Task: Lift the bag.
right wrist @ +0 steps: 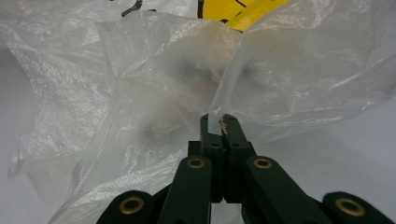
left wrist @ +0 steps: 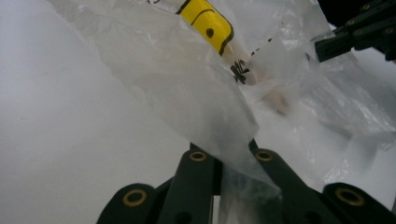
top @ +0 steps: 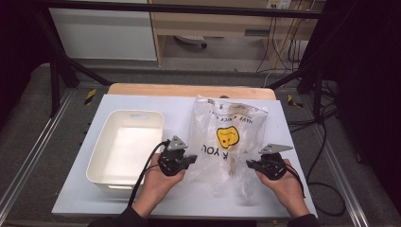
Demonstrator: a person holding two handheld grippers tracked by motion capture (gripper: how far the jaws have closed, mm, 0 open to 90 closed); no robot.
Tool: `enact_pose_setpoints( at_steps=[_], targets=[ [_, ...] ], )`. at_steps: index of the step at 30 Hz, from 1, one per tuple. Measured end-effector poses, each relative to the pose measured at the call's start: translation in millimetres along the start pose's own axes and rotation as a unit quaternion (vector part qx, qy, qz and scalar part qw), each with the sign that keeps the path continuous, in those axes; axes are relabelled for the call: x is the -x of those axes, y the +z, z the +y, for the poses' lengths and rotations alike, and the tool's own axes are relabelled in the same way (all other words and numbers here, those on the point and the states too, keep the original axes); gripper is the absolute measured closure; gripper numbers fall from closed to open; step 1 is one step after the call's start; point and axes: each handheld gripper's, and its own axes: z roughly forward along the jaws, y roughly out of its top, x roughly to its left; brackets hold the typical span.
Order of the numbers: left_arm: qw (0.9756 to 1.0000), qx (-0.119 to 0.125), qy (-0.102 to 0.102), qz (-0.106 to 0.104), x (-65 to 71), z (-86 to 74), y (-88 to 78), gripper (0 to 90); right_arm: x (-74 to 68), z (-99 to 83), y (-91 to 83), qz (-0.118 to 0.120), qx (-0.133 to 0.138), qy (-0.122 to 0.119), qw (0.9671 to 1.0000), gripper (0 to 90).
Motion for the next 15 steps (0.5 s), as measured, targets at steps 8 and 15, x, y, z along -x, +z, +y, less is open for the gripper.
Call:
enact_pose_setpoints(
  at_steps=[8, 15],
  targets=[
    [0.9999, -0.01, -0.001, 0.002, -13.1, 12.3, -8.9, 90.0, -2.7, 17.8, -2.0, 0.004, 0.006, -0.02, 0.9998, 90.0],
    [0.9999, -0.011, 0.004, 0.011, -23.8, 23.7, -16.1, 90.0, 1.7, 34.3, -8.7, -0.003, 0.013, -0.027, 0.9995, 90.0]
  ],
)
